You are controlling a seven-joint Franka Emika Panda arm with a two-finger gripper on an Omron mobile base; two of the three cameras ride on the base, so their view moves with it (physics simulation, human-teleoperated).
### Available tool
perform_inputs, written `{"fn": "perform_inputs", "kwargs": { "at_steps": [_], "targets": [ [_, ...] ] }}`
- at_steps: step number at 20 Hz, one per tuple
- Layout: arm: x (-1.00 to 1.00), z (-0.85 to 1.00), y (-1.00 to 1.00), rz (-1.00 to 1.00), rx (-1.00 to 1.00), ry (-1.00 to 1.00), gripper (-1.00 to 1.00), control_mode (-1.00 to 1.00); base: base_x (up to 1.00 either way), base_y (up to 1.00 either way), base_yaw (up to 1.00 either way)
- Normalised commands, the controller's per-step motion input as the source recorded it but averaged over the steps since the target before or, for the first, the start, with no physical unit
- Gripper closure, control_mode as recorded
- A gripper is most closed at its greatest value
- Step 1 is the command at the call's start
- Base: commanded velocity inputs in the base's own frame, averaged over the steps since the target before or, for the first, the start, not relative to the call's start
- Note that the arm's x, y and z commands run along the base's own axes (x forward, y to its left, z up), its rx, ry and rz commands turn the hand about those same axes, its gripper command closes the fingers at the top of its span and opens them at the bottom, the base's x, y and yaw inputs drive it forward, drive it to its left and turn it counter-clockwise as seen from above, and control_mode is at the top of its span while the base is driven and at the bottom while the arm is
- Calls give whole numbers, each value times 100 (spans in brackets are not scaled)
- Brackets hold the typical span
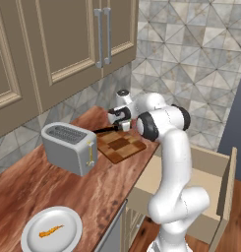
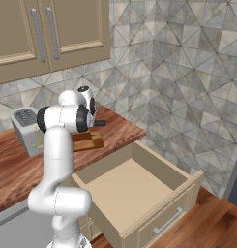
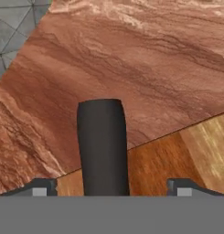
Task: Pick up the knife from the drawer and place it on the cutting board. Then place the meat from the plate to the cutting board.
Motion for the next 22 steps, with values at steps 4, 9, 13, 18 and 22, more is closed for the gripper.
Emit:
{"fn": "perform_inputs", "kwargs": {
  "at_steps": [4,9,13,18,22],
  "targets": [
    [-43,1,-1,0,0,-27,-100,-100,0,0,0],
    [-52,0,-14,0,1,-21,-100,-100,0,0,0],
    [-53,9,-21,0,3,-23,-100,-100,0,0,0],
    [-49,25,-18,0,3,-27,-100,-100,0,0,0],
    [-44,45,-11,0,1,-22,-100,-100,0,0,0]
  ]
}}
